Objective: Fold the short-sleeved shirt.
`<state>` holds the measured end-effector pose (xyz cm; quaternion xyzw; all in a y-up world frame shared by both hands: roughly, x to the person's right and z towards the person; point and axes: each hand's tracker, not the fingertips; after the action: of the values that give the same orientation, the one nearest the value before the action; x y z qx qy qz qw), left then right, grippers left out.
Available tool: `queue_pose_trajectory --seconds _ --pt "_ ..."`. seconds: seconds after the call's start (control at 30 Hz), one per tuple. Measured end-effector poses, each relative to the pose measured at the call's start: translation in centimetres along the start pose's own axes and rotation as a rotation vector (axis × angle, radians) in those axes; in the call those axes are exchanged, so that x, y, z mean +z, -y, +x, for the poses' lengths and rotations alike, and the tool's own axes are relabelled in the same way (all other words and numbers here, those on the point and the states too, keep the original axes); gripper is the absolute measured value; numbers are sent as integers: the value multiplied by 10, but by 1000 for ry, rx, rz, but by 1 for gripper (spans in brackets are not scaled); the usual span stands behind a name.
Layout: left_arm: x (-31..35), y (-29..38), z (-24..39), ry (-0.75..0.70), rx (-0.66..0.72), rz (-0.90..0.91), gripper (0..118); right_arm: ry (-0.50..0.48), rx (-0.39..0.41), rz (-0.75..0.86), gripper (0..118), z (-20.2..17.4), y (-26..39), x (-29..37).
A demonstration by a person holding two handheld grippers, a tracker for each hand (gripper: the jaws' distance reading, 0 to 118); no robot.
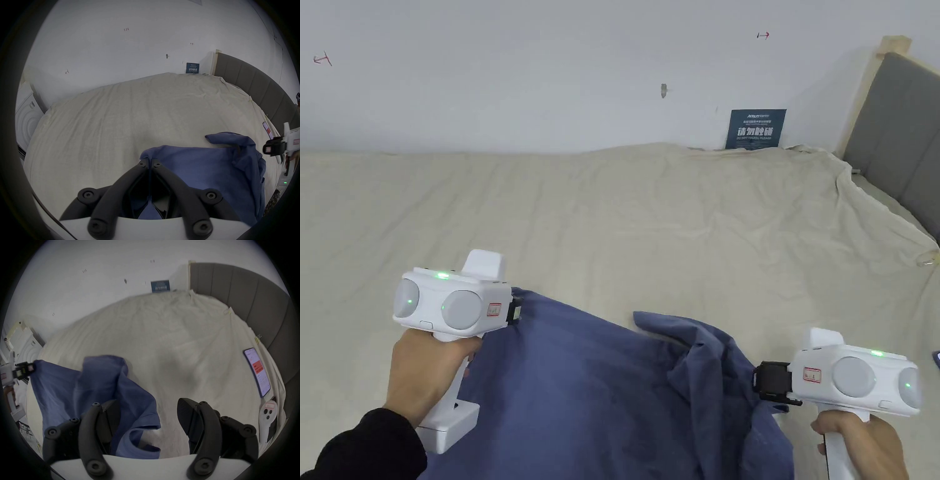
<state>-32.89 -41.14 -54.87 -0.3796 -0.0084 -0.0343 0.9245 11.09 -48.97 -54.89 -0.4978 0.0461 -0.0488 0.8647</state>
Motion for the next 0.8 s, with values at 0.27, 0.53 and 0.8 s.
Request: queue_pose_trajectory --seconds 0.27,0.53,0.8 --pt "3 7 -3 -7 7 -6 0 -6 -15 -70 4 -4 2 -33" --pt "10 24 -17 -19 81 -7 0 0 94 95 3 -16 15 17" --pt "61 35 -43 -42 187 56 0 -2 165 373 3 -22 10 123"
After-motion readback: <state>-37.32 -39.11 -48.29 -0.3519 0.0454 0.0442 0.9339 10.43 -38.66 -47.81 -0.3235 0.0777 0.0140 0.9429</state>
